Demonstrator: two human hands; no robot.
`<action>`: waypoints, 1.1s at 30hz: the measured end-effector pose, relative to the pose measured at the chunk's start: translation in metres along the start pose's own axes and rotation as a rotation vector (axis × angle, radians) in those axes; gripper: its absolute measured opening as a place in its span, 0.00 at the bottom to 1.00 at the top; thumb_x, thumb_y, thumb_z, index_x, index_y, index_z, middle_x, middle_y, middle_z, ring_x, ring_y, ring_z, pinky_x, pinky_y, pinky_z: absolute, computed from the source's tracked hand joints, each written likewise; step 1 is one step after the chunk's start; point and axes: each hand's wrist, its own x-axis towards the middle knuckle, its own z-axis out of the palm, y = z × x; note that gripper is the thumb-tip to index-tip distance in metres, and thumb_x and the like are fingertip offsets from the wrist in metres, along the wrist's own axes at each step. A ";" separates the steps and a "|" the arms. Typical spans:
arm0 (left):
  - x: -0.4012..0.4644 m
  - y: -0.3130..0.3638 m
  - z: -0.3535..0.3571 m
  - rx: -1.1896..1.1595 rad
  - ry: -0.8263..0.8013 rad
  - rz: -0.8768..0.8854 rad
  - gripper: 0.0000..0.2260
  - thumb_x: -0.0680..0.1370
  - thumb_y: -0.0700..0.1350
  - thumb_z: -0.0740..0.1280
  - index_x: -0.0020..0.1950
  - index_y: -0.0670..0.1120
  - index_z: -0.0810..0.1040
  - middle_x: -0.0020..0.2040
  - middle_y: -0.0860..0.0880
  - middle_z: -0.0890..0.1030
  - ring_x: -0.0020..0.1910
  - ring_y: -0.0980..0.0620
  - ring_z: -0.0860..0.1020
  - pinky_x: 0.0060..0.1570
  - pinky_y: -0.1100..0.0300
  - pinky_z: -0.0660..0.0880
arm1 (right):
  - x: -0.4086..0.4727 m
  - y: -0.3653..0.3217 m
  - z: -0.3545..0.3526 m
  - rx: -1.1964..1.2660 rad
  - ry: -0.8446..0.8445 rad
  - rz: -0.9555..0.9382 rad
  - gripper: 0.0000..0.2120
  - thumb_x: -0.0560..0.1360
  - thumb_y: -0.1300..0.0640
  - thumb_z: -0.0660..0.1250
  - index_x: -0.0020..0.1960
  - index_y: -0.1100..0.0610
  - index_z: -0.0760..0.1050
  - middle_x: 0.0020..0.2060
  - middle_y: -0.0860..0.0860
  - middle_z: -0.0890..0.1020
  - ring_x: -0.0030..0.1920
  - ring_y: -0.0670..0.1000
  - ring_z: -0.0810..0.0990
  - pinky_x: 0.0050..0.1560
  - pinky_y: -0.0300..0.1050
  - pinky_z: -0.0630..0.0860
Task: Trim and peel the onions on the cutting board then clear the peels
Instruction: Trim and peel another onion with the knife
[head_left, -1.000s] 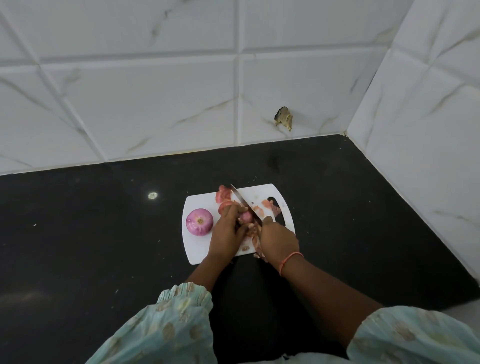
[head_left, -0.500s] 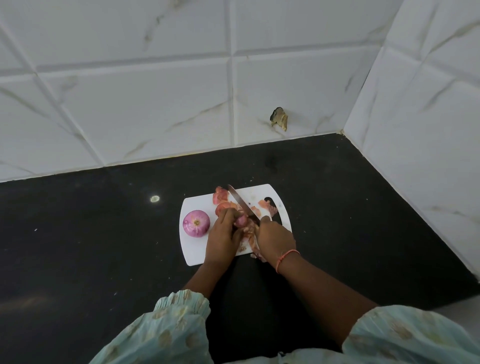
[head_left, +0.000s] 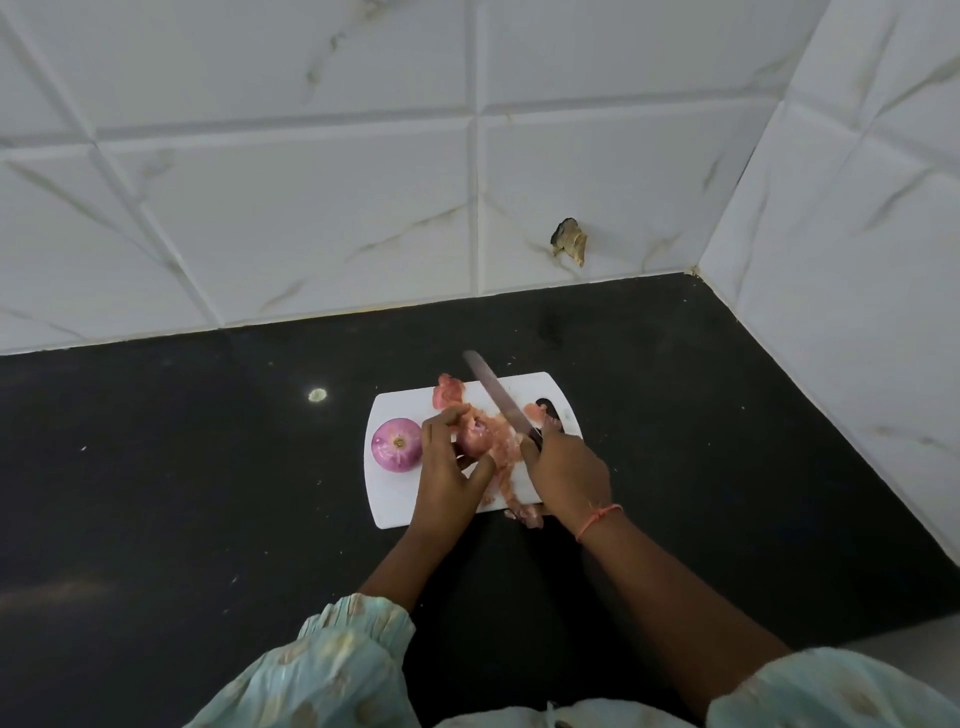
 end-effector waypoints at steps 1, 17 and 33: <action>0.001 -0.001 0.001 0.008 -0.001 -0.001 0.25 0.76 0.35 0.71 0.70 0.48 0.68 0.66 0.50 0.69 0.65 0.57 0.74 0.57 0.64 0.78 | -0.002 0.000 -0.002 0.022 0.051 -0.018 0.20 0.82 0.47 0.55 0.73 0.51 0.64 0.52 0.54 0.82 0.53 0.57 0.81 0.46 0.49 0.74; 0.028 0.012 0.014 -0.022 0.064 -0.194 0.12 0.76 0.52 0.74 0.56 0.53 0.76 0.53 0.55 0.83 0.49 0.58 0.83 0.44 0.68 0.79 | 0.012 0.016 -0.002 0.117 0.197 -0.045 0.17 0.79 0.41 0.62 0.60 0.50 0.76 0.43 0.51 0.82 0.45 0.54 0.81 0.38 0.45 0.74; 0.049 0.024 0.017 0.031 0.049 -0.387 0.09 0.78 0.41 0.69 0.57 0.48 0.75 0.53 0.52 0.79 0.51 0.52 0.81 0.50 0.58 0.80 | 0.009 0.028 -0.008 0.284 0.154 0.074 0.13 0.79 0.44 0.62 0.43 0.53 0.72 0.33 0.49 0.77 0.35 0.51 0.78 0.33 0.47 0.73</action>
